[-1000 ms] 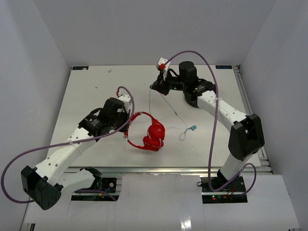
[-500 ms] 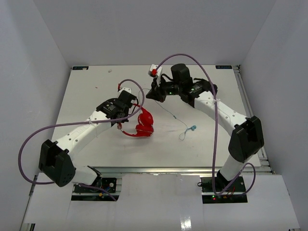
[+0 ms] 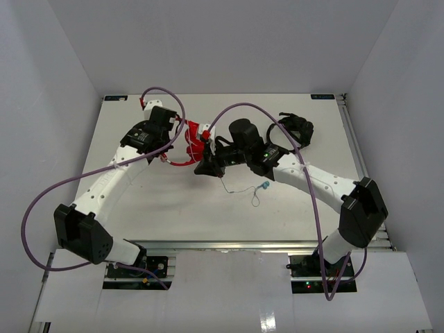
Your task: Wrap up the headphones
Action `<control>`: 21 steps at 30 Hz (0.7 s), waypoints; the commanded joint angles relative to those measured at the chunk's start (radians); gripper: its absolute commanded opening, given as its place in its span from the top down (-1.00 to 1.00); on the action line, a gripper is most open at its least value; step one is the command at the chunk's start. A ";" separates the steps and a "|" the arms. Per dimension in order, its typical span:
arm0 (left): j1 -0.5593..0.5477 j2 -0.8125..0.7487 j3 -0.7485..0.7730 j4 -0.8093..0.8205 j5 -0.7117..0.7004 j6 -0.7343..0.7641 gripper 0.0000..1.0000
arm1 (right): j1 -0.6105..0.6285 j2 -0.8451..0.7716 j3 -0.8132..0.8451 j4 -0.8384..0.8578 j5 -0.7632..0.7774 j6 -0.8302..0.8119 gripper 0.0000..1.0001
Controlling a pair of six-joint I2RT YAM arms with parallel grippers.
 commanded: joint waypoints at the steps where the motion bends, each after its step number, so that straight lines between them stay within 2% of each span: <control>1: 0.029 -0.052 0.078 0.057 0.012 -0.047 1.00 | 0.020 -0.068 -0.073 0.150 -0.032 0.051 0.85; 10: 0.058 -0.105 0.106 0.111 0.096 -0.158 1.00 | 0.041 -0.110 -0.281 0.425 -0.009 0.114 0.85; 16: 0.058 -0.178 0.058 0.164 0.224 -0.243 1.00 | 0.046 -0.112 -0.341 0.514 0.062 0.124 0.85; 21: 0.058 -0.225 0.050 0.181 0.256 -0.276 1.00 | 0.046 -0.119 -0.409 0.639 0.087 0.146 0.85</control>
